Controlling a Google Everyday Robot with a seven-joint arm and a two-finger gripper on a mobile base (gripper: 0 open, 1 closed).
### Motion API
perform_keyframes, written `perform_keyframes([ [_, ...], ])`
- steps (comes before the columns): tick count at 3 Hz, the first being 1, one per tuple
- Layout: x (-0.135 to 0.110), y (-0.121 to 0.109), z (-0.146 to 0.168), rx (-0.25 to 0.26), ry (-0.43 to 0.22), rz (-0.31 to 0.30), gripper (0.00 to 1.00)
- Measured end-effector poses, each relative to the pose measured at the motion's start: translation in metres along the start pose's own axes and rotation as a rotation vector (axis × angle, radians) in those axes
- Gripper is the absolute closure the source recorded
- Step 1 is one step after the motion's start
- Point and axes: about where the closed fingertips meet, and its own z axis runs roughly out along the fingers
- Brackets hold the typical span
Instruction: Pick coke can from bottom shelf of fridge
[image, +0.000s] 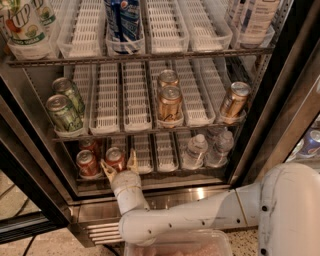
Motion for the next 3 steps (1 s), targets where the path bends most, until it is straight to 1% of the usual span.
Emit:
perform_keyframes([
  [2, 0.0068, -0.0046, 0.0092, 0.021, 0.014, 0.014, 0.37],
  [3, 0.0100, -0.0041, 0.0133, 0.019, 0.021, 0.020, 0.52],
])
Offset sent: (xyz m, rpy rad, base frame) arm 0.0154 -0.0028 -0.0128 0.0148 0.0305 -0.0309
